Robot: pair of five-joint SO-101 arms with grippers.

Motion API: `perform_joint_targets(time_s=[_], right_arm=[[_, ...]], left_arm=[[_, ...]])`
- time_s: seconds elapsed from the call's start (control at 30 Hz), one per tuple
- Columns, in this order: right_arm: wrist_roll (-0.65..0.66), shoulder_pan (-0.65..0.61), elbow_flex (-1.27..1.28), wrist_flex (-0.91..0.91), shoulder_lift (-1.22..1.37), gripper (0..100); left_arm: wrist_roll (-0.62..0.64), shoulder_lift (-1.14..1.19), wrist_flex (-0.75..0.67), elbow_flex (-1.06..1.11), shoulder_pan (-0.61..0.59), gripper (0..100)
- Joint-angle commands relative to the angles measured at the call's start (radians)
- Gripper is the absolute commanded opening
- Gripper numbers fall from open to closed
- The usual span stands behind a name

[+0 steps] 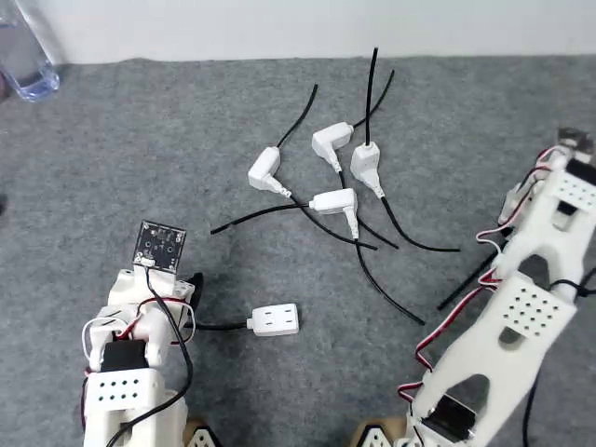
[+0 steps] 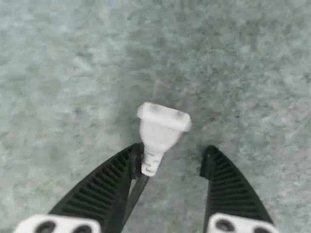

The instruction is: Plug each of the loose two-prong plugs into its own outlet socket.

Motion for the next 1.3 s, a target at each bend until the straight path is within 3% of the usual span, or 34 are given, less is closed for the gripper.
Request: perform_joint_targets(time_s=[0.0,0.43,0.67,0.9,1.27], right_arm=[[-0.008,0.021,-0.041,-0.059,0.012,19.3],[0.025,-0.015,-0.044,-0.145,-0.036,19.1],[0.11,-0.048,-0.044,-0.148,-0.047,0.8],[0.127,-0.045,-0.044,-0.142,-0.047,0.9],[0.646,-0.071,-0.051,0.035,-0.265,0.9]], left_arm=[[-0.011,-0.011,-0.02,-0.007,0.006,25],[-0.011,-0.011,-0.02,-0.007,0.008,25],[-0.011,-0.011,-0.02,-0.007,0.008,25],[-0.009,-0.011,-0.018,-0.007,0.008,25],[-0.009,-0.011,-0.018,-0.007,0.008,25]])
